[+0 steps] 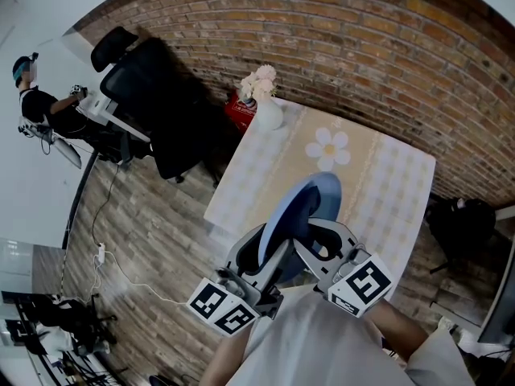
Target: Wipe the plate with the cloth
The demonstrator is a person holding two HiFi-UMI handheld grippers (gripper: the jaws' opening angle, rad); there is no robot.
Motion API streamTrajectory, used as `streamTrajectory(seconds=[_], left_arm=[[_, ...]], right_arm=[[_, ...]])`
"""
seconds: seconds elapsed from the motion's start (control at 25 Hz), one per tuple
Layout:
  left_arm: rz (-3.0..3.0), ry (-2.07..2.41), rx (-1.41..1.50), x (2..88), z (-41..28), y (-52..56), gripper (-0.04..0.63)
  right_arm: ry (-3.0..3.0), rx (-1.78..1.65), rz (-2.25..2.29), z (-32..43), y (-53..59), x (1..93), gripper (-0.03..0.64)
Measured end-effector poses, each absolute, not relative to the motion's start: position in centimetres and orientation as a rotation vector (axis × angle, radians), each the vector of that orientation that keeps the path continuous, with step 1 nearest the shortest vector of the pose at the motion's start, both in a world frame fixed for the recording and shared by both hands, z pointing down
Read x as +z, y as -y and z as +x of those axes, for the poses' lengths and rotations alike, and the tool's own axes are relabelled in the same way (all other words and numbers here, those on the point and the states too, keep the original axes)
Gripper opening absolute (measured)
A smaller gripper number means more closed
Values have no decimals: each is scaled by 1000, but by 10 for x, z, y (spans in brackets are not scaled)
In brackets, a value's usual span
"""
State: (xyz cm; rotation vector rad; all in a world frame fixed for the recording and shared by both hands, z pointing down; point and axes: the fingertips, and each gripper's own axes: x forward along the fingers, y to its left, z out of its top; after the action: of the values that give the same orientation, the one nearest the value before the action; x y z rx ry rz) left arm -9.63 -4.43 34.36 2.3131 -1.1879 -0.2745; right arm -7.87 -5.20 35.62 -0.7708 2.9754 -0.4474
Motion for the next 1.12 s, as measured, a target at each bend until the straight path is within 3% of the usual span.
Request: streamTrajectory(seconds=[0.44, 1.12], left_arm=[[2277, 1208, -305, 347, -97, 27, 187], [2266, 1223, -416, 329, -120, 31, 187]], right_arm=[[-2875, -482, -973, -49, 91, 353, 106], [-2956, -584, -1153, -34, 90, 421, 106]])
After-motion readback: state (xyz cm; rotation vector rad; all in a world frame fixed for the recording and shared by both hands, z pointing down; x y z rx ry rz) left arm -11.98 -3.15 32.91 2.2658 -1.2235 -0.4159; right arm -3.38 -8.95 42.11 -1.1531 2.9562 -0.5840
